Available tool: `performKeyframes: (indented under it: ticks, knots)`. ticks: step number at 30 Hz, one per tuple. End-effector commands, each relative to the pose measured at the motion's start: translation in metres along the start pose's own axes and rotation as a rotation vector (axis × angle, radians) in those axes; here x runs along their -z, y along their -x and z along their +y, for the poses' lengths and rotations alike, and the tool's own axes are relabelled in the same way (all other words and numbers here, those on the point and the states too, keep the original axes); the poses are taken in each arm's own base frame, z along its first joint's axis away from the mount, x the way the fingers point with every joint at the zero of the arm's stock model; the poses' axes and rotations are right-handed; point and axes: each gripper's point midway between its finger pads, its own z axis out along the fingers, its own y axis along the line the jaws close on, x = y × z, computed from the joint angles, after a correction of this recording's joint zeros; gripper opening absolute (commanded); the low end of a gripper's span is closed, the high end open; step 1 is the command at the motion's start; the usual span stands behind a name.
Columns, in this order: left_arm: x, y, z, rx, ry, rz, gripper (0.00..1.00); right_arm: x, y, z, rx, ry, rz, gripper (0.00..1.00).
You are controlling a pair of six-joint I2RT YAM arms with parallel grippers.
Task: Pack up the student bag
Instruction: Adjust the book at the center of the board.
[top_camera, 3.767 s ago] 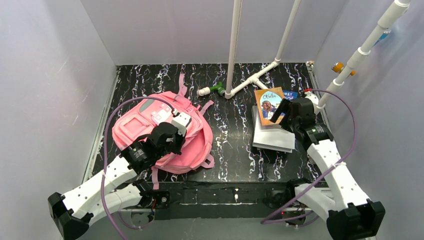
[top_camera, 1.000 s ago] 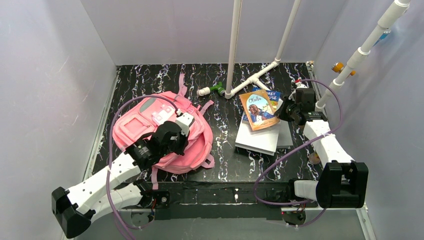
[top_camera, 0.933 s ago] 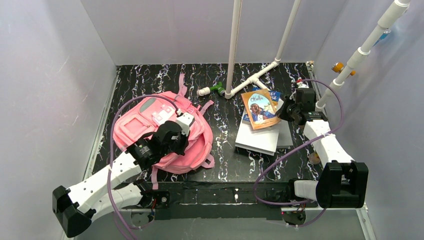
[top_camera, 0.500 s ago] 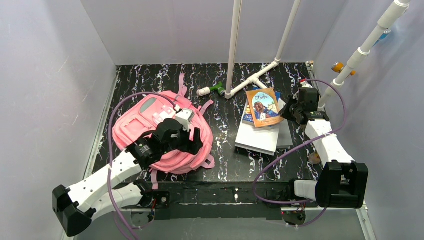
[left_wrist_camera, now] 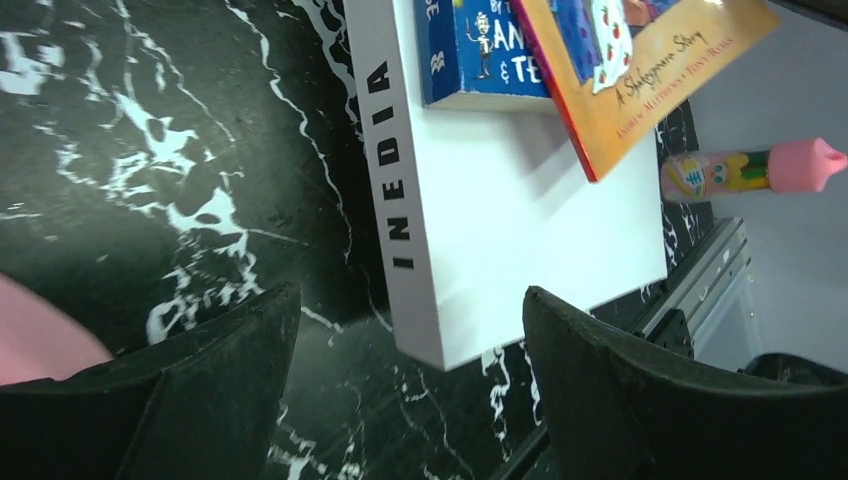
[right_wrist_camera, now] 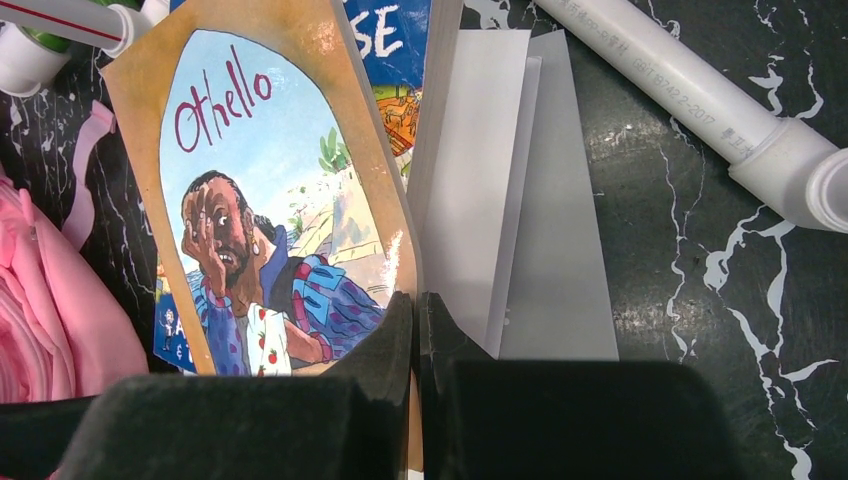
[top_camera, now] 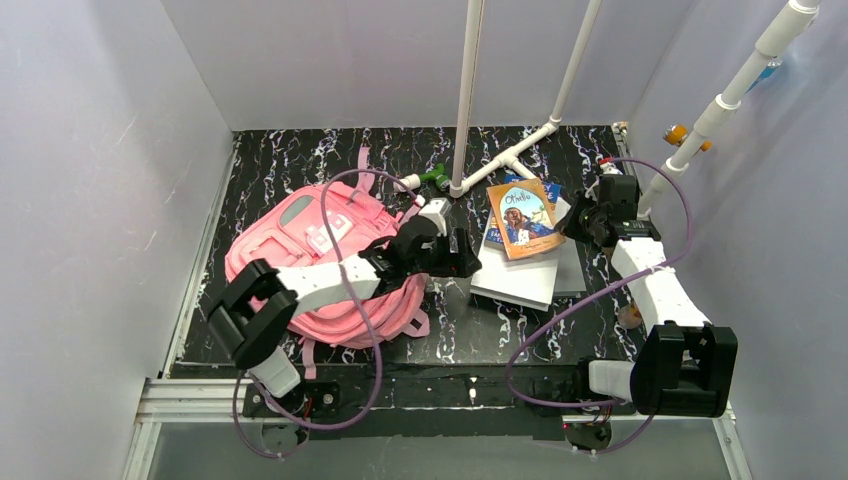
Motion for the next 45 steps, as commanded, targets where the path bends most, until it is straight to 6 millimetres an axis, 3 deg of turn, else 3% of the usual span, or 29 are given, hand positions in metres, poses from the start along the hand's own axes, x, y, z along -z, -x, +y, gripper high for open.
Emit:
performKeyframes:
  ticks: [1, 9, 13, 15, 18, 25, 29, 37, 45]
  knots:
    - [-0.024, 0.02, -0.039, 0.074, -0.11, -0.094, 0.79, 0.01, 0.009, 0.005, -0.015, 0.003, -0.008, 0.01]
    - [-0.055, -0.023, -0.07, 0.111, -0.195, 0.004, 0.7, 0.003, 0.005, 0.014, -0.062, 0.046, 0.014, 0.03]
    - [-0.063, -0.029, -0.101, 0.092, -0.262, 0.011, 0.68, 0.001, 0.005, 0.012, -0.061, 0.036, 0.028, 0.04]
    - [-0.064, -0.029, -0.114, 0.093, -0.286, 0.012, 0.68, 0.002, 0.01, 0.001, -0.068, 0.003, 0.016, 0.05]
    - [-0.063, -0.034, -0.125, 0.08, -0.312, 0.028, 0.69, 0.005, 0.015, -0.006, -0.051, -0.027, 0.009, 0.09]
    - [-0.034, -0.036, -0.102, 0.041, -0.27, 0.0, 0.77, 0.007, 0.025, -0.022, 0.02, -0.113, 0.019, 0.49]
    - [-0.013, -0.022, -0.087, 0.09, -0.272, 0.007, 0.81, -0.003, 0.035, -0.008, 0.056, -0.02, 0.013, 0.72]
    - [0.029, 0.012, -0.078, 0.047, -0.237, -0.011, 0.84, -0.04, 0.043, 0.019, 0.1, 0.166, 0.056, 0.79]
    - [0.056, 0.03, -0.068, 0.006, -0.189, -0.045, 0.84, -0.041, 0.044, 0.031, 0.122, 0.231, 0.057, 0.71]
